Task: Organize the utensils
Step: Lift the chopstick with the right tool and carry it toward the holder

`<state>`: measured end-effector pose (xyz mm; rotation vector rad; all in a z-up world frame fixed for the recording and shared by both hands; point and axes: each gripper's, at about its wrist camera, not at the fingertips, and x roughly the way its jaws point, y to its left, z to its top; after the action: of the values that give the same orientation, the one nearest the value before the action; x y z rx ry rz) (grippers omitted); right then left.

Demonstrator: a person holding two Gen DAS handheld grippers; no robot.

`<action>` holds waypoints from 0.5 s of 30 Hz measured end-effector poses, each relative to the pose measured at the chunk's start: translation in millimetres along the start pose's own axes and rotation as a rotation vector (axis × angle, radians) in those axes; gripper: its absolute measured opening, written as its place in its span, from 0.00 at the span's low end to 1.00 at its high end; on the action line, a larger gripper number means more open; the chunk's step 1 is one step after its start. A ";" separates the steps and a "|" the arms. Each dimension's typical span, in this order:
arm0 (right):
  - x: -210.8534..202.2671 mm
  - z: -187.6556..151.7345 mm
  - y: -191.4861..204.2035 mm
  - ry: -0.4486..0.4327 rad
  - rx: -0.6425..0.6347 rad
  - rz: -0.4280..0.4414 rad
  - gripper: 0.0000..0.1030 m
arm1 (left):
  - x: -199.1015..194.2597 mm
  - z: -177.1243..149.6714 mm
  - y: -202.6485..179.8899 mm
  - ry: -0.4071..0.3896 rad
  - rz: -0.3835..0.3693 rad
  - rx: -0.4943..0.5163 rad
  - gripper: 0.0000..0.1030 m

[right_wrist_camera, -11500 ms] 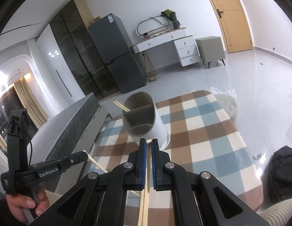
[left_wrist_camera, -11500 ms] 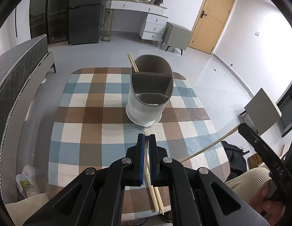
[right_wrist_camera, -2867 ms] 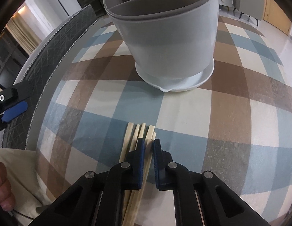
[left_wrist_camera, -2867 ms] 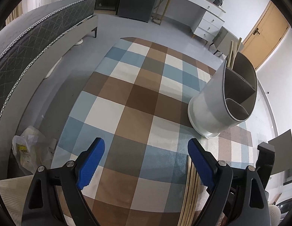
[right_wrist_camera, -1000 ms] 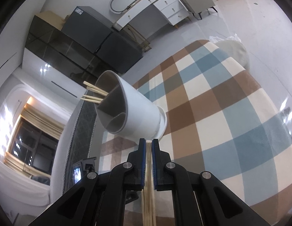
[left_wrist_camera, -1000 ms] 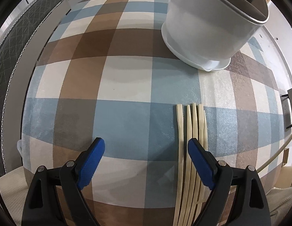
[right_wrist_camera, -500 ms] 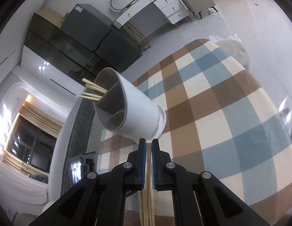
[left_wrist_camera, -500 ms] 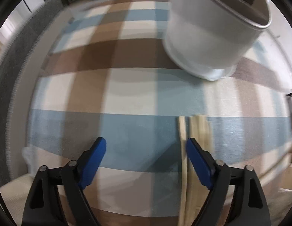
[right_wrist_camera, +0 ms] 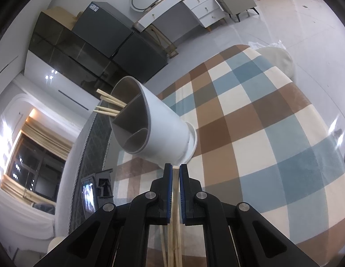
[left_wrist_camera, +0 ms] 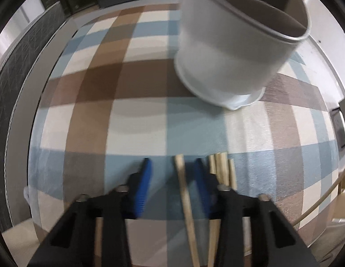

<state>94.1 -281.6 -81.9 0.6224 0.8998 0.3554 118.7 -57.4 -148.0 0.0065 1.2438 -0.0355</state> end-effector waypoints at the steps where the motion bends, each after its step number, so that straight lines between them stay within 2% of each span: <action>1: 0.4 0.1 0.2 0.001 -0.001 -0.001 0.05 | 0.3 1.8 -3.6 -0.005 -0.012 0.016 0.09; 2: 0.7 0.1 0.4 0.001 -0.002 -0.003 0.06 | 1.1 2.9 -6.4 -0.007 -0.014 0.025 0.03; 4: 1.4 0.6 2.3 0.002 -0.010 -0.009 0.06 | 1.7 4.3 -8.8 -0.007 -0.017 0.028 0.02; 8: -1.5 -0.2 11.4 -0.016 -0.049 -0.020 0.06 | -8.2 2.6 8.6 -0.030 -0.074 -0.025 0.02; 15: -23.7 -18.6 41.7 -0.082 -0.183 -0.019 0.05 | -82.2 -14.1 28.8 -0.313 -0.182 -0.129 0.02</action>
<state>63.9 -255.6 -49.3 0.4560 0.7843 0.3876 79.9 -26.4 -75.0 -0.2165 0.9291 -0.1100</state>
